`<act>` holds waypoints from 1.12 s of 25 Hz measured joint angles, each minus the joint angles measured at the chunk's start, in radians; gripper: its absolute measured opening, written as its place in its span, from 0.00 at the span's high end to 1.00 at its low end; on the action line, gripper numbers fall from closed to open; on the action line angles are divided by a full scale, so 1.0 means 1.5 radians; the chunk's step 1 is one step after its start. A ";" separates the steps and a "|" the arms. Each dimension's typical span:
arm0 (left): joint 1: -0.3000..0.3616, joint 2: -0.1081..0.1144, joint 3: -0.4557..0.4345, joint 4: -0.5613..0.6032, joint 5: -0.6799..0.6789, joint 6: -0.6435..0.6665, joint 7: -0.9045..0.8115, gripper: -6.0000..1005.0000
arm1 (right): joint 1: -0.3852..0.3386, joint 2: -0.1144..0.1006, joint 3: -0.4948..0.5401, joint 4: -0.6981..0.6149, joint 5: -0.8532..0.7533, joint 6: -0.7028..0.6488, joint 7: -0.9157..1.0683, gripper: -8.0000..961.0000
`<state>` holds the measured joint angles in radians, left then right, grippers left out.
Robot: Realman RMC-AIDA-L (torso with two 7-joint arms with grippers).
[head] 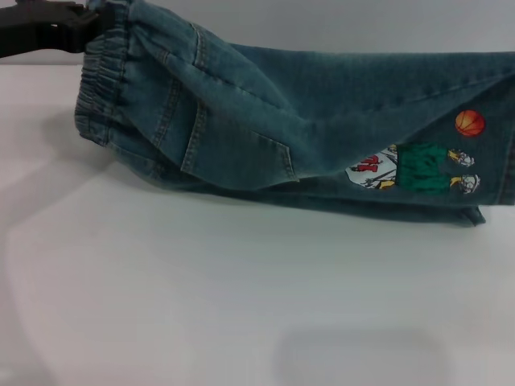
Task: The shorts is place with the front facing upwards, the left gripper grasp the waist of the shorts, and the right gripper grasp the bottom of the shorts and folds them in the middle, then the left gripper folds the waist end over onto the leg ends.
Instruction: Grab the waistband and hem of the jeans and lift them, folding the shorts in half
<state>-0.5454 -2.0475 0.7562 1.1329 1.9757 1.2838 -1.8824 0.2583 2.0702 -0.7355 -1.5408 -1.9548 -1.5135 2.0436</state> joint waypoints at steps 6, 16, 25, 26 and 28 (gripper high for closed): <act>0.005 -0.001 0.000 -0.002 0.017 -0.039 0.000 0.93 | 0.003 0.003 -0.005 0.023 -0.027 0.042 -0.005 0.97; 0.016 -0.001 0.000 -0.030 0.020 -0.074 -0.004 0.93 | 0.003 0.000 -0.001 0.070 -0.028 0.062 -0.025 0.97; 0.017 -0.002 0.000 -0.047 0.029 -0.088 -0.008 0.93 | -0.001 -0.002 0.004 0.091 -0.029 0.073 -0.033 0.96; 0.016 -0.002 0.001 -0.050 0.030 -0.088 -0.008 0.93 | -0.001 -0.002 0.004 0.095 -0.029 0.074 -0.035 0.96; 0.015 -0.002 0.003 -0.052 0.030 -0.089 -0.008 0.93 | 0.000 -0.002 0.004 0.105 -0.029 0.075 -0.041 0.95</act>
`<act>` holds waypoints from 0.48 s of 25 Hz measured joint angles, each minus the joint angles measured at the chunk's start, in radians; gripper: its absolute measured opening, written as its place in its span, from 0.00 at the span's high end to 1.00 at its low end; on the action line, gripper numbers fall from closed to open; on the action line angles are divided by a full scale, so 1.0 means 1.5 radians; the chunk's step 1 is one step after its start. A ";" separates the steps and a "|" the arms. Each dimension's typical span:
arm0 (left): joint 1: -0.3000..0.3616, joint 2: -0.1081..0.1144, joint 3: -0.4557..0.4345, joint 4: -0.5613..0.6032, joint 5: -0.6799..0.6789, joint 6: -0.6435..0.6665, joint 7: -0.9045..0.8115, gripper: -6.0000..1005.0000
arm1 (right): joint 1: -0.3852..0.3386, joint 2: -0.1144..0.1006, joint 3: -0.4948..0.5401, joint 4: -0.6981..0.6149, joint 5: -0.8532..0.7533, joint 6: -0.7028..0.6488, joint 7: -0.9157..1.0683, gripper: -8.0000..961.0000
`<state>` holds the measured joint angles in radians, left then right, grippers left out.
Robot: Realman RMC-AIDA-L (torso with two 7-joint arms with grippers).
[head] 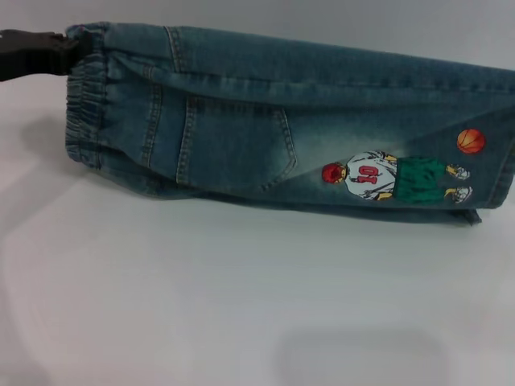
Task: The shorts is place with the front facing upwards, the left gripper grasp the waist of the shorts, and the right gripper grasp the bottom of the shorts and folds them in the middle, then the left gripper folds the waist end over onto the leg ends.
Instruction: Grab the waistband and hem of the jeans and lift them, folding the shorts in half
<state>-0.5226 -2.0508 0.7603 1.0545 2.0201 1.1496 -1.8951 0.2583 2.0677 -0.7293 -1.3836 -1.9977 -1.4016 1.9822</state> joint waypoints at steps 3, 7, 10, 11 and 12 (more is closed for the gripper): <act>-0.002 -0.002 0.018 -0.008 0.000 -0.011 -0.001 0.93 | 0.005 0.000 0.000 0.017 0.000 0.005 -0.013 0.94; -0.003 -0.002 0.028 -0.011 0.000 -0.017 -0.001 0.93 | 0.017 0.000 0.001 0.045 -0.001 0.014 -0.030 0.93; -0.008 -0.003 0.062 -0.021 -0.001 -0.043 -0.008 0.93 | 0.027 0.000 -0.001 0.070 -0.002 0.024 -0.044 0.93; -0.009 -0.003 0.072 -0.025 -0.003 -0.051 -0.011 0.93 | 0.031 0.000 -0.002 0.079 -0.002 0.029 -0.049 0.92; -0.010 -0.003 0.079 -0.027 -0.003 -0.057 -0.013 0.93 | 0.033 0.000 -0.003 0.086 -0.002 0.034 -0.054 0.92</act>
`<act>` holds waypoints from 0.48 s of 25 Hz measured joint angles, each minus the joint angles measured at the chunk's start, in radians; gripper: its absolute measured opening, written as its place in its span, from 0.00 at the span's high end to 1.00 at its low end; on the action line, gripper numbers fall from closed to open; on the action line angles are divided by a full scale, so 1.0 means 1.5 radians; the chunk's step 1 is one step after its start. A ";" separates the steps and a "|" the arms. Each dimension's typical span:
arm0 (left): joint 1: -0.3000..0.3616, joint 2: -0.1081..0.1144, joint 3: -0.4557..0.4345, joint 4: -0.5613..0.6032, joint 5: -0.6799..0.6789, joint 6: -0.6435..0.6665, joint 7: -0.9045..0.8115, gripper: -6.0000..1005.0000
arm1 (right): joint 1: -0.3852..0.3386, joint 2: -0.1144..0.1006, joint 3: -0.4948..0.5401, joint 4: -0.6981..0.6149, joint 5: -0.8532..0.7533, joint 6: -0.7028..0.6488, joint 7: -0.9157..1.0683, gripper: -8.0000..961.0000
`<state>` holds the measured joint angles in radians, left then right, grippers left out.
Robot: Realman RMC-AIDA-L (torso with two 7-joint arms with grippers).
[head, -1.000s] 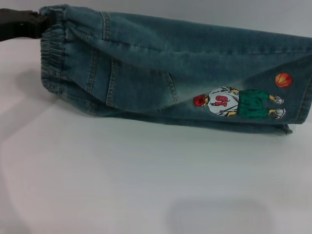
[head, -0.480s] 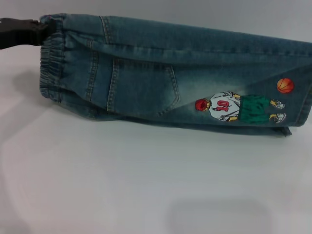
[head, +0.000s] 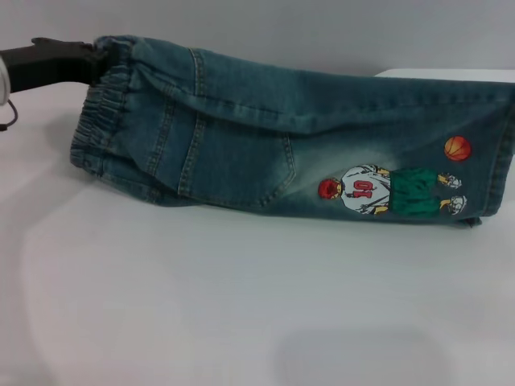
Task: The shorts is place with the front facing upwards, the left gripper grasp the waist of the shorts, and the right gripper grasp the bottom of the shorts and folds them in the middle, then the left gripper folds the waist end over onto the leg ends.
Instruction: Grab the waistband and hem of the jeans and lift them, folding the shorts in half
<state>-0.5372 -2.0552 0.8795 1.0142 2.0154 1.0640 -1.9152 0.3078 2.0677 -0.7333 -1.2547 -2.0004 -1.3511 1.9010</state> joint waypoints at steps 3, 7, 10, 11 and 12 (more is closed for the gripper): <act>-0.006 0.000 0.015 -0.004 0.001 -0.012 -0.008 0.93 | 0.007 0.000 0.001 0.026 0.000 0.015 -0.019 0.92; -0.020 -0.001 0.022 -0.017 0.002 -0.020 -0.013 0.93 | 0.012 0.000 0.003 0.057 0.000 0.043 -0.040 0.91; -0.028 -0.001 0.035 -0.035 0.001 -0.034 -0.013 0.93 | 0.015 0.000 0.002 0.078 0.000 0.066 -0.053 0.90; -0.028 -0.001 0.035 -0.035 0.001 -0.034 -0.013 0.93 | 0.016 0.000 0.001 0.086 0.000 0.075 -0.057 0.90; -0.029 -0.001 0.041 -0.038 0.001 -0.039 -0.013 0.93 | 0.017 0.000 0.000 0.092 0.000 0.083 -0.059 0.89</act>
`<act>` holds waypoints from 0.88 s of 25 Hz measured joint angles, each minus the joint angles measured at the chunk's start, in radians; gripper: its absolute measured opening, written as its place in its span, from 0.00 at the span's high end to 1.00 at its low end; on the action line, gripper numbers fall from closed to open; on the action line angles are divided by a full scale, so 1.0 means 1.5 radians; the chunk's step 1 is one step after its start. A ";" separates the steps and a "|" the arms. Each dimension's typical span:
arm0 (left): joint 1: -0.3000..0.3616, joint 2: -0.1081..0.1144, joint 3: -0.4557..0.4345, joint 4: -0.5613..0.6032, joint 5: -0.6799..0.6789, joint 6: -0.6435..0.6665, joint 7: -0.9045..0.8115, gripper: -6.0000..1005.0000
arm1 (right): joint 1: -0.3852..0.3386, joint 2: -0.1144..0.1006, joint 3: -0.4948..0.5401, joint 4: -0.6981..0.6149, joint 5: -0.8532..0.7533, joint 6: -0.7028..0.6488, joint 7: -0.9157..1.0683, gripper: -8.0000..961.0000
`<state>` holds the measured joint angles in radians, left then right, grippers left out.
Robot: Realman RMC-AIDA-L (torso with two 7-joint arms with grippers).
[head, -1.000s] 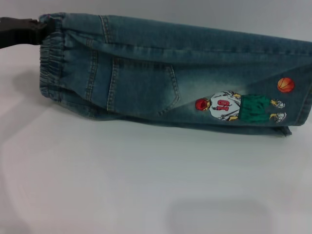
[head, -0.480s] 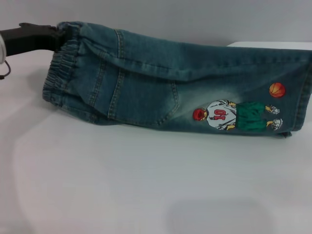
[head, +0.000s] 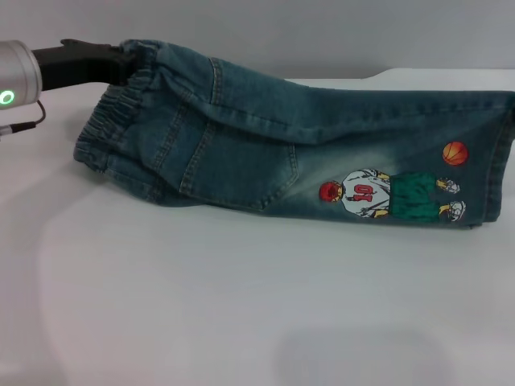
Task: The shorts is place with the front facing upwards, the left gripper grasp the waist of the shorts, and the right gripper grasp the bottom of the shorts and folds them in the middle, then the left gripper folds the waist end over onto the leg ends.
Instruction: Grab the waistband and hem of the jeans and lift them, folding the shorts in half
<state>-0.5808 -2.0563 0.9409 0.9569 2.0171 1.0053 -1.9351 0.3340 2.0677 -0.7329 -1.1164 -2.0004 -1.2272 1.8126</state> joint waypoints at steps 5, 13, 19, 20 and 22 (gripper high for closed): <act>-0.004 -0.001 0.023 -0.009 -0.004 -0.025 0.000 0.93 | 0.004 0.003 -0.003 0.023 0.004 0.034 -0.022 0.88; -0.012 -0.001 0.030 -0.022 -0.009 -0.056 -0.007 0.88 | 0.025 0.002 -0.006 0.060 0.002 0.076 -0.030 0.86; -0.013 -0.001 0.030 -0.031 -0.010 -0.082 -0.011 0.73 | 0.033 0.002 -0.007 0.069 0.001 0.087 -0.041 0.85; -0.013 -0.001 0.030 -0.031 -0.010 -0.084 -0.011 0.70 | 0.033 0.002 -0.007 0.069 0.001 0.089 -0.043 0.85; -0.014 -0.001 0.030 -0.031 -0.011 -0.089 -0.011 0.65 | 0.034 0.002 -0.007 0.069 0.001 0.092 -0.045 0.77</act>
<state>-0.6011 -2.0585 0.9863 0.9097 2.0007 0.8720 -1.9520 0.3851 2.0710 -0.7439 -1.0124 -1.9983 -1.0898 1.7449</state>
